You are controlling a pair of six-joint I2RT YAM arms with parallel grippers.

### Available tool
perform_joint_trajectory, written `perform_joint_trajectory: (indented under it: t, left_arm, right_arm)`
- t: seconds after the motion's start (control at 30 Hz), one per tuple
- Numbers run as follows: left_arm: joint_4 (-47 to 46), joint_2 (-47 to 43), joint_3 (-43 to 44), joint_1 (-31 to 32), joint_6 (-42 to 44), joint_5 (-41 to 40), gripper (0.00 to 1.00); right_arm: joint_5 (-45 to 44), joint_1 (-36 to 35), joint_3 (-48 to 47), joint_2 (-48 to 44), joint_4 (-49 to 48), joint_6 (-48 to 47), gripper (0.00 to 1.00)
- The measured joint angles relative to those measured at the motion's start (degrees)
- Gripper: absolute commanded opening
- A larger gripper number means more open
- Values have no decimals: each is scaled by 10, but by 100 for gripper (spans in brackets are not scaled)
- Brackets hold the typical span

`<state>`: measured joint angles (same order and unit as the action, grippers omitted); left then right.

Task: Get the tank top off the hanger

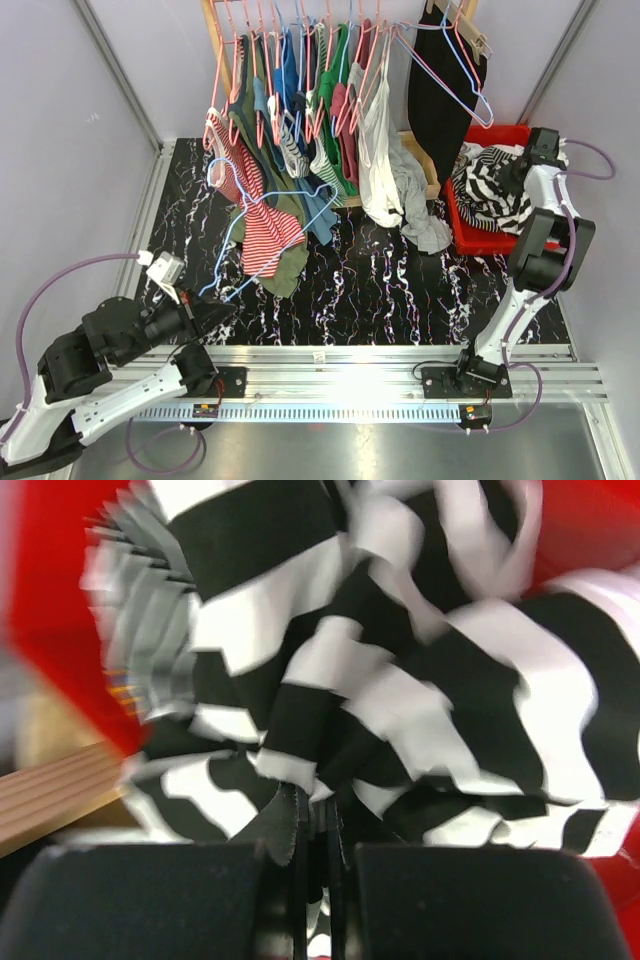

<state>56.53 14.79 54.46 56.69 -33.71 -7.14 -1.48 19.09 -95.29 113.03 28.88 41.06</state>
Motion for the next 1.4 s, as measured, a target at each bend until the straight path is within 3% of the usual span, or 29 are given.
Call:
perform_joint_trajectory:
  t: [0.17,0.23,0.27,0.33,0.4,0.57,0.77,0.87,1.03,1.2,1.3,1.4]
  left_arm:
    - [-7,-24,-15,0,-9,10,0]
    - [-10,-27,-26,0,-9,16,0]
    - [-10,-27,-30,0,-9,21,0]
    - [-9,-27,-34,0,-8,30,0]
    - [-9,-26,-34,0,-7,36,0]
    - [-6,-28,-34,0,-4,45,0]
    - [17,-52,-33,1,-15,76,0]
    - [32,-70,-32,5,-27,106,0]
    - [46,-112,-32,41,-56,139,0]
    - [43,-145,-45,108,-97,142,0]
    - [37,-145,-58,170,-134,121,0]
    - [34,-145,-70,216,-162,103,0]
  right_arm:
    - [-22,0,-21,59,26,-4,0]
    - [-25,1,-43,83,37,-10,13]
    - [-25,1,-45,88,37,-12,38]
    - [-25,1,-37,85,35,-12,62]
    - [-26,1,-9,64,26,-13,99]
    - [-41,5,86,-81,57,-16,100]
    - [-3,6,221,-413,60,-20,100]
    - [83,8,303,-582,58,-28,100]
    - [338,2,476,-830,28,2,100]
    - [549,-90,567,-848,-54,48,100]
    - [620,-193,551,-815,-66,24,100]
    - [639,-275,475,-768,-4,-51,100]
